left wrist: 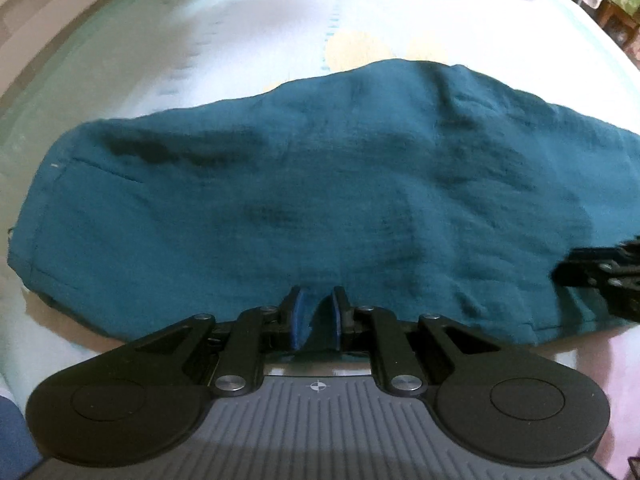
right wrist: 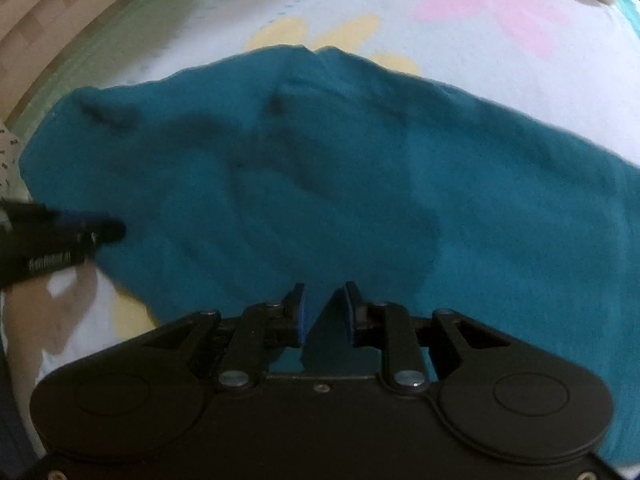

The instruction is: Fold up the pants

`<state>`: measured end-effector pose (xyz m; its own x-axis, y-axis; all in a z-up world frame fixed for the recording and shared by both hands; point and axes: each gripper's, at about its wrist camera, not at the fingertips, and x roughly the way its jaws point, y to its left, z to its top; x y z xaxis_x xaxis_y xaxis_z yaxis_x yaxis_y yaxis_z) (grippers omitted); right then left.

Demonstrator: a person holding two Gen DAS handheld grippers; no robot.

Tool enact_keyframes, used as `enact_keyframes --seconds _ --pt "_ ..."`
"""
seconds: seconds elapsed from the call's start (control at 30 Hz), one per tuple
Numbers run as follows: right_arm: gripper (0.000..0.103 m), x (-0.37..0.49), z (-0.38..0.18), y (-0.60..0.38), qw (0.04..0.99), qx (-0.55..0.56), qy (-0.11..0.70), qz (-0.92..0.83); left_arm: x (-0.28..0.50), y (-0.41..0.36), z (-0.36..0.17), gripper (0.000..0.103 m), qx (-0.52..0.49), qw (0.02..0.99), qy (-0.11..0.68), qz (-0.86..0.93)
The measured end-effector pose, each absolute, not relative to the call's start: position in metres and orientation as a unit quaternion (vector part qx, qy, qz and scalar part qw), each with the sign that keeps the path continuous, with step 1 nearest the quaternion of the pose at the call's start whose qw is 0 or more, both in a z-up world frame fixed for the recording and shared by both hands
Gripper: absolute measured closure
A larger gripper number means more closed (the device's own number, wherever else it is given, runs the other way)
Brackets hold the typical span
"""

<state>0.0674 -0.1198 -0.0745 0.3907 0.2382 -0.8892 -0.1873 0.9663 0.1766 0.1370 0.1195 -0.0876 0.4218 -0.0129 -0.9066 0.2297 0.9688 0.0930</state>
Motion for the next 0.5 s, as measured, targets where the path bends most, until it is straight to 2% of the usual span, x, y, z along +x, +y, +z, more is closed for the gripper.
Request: enact_keyframes --seconds 0.1,0.27,0.33,0.4,0.5 --pt "0.071 0.064 -0.069 -0.133 0.829 0.050 0.543 0.125 0.136 0.114 -0.085 0.088 0.109 0.835 0.536 -0.060" --pt "0.071 0.061 -0.036 -0.188 0.857 0.092 0.501 0.080 0.135 0.101 -0.073 0.088 0.107 0.835 0.537 -0.050" --pt "0.069 0.060 -0.022 -0.220 0.864 0.110 0.488 0.054 0.136 0.093 -0.067 0.088 0.108 0.837 0.533 -0.056" --pt "0.062 0.057 -0.012 -0.254 0.867 0.129 0.480 0.027 0.135 0.081 -0.061 0.088 0.111 0.840 0.527 -0.063" --pt "0.061 0.050 0.002 -0.309 0.868 0.159 0.469 -0.018 0.133 0.056 -0.052 0.088 0.112 0.844 0.519 -0.081"
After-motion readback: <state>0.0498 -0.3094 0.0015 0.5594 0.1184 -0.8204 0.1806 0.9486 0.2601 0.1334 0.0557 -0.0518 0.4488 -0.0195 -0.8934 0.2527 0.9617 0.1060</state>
